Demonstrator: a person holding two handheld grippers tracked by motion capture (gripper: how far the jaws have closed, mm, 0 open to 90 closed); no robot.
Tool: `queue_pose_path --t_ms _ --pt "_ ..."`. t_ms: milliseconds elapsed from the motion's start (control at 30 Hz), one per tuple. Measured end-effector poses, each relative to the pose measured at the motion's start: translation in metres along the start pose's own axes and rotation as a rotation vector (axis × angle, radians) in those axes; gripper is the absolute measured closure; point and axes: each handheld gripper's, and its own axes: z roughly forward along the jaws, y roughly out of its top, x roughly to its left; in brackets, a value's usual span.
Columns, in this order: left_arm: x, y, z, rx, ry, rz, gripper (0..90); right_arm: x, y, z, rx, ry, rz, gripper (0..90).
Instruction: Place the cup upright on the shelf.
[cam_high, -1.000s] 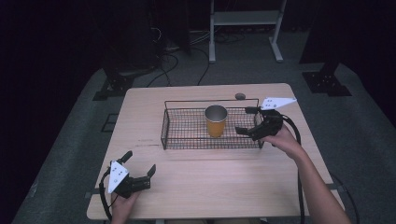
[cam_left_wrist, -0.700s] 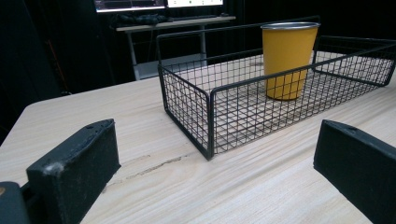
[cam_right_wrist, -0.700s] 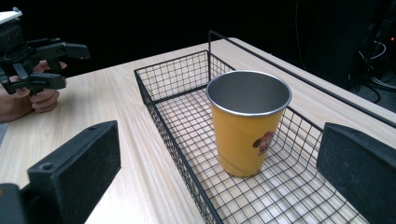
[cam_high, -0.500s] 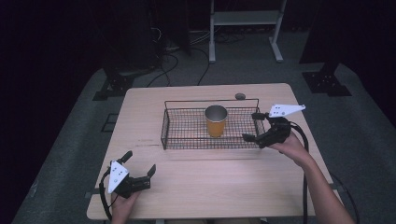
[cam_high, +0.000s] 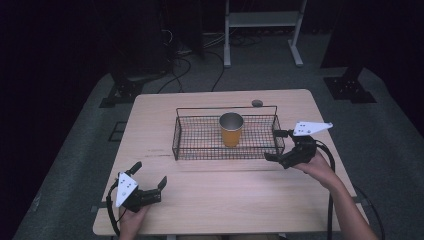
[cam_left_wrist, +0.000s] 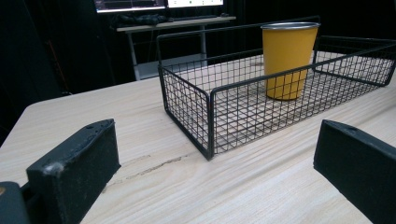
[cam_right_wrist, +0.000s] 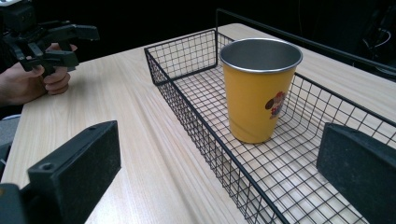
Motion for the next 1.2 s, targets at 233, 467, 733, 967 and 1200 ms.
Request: queue_pose_path --t_ms 233,467,733,967,1200 --pt "0.0 0.0 0.0 0.001 0.001 0.001 0.0 0.004 -0.009 -0.005 -0.009 0.004 0.01 0.0" --pt "0.0 0.0 0.0 -0.001 0.001 -0.001 0.0 0.009 -0.018 -0.01 0.0 -0.001 0.013 0.0" --pt "0.0 0.0 0.0 -0.003 0.002 -0.001 0.0 0.012 -0.032 -0.022 -0.027 -0.026 0.031 0.0" --pt "0.0 0.0 0.0 -0.002 0.003 -0.003 0.0 0.016 -0.043 -0.029 -0.031 -0.031 0.046 0.0" --pt "0.0 0.0 0.0 -0.001 0.005 -0.004 0.0 0.021 -0.056 -0.034 -0.027 -0.039 0.055 0.0"
